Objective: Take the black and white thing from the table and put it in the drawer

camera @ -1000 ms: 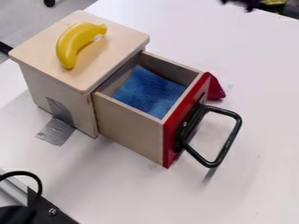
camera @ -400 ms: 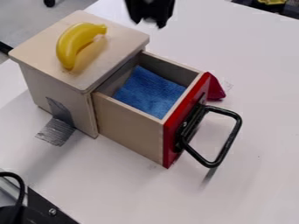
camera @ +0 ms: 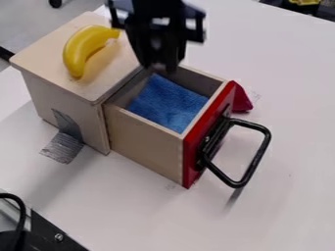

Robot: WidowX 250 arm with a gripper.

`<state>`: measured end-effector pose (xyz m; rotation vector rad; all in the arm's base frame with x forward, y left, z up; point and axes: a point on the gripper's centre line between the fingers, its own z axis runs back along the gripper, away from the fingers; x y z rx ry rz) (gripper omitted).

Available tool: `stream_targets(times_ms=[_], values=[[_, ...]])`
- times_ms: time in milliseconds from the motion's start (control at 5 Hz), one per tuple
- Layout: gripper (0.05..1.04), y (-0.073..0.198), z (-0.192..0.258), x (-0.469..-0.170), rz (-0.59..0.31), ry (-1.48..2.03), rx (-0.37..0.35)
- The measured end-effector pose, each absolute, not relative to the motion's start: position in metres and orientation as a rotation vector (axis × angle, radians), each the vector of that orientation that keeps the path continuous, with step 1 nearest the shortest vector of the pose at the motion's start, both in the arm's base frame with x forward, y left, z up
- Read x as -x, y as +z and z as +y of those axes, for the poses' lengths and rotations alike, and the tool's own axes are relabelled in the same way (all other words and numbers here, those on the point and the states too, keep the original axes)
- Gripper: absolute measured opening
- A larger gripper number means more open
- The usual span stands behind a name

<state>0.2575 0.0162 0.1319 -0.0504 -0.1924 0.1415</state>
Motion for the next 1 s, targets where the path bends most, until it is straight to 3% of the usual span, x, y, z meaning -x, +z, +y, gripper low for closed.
stream_targets(times_ms=[400, 800, 1000], values=[[0.405, 0.077, 0.003, -0.269, -0.104, 0.034, 0.016], [0.454, 0.058, 0.000, -0.274, -0.083, -0.022, -0.003], [0.791, 0.063, -0.002, -0.275, -0.101, -0.035, -0.008]])
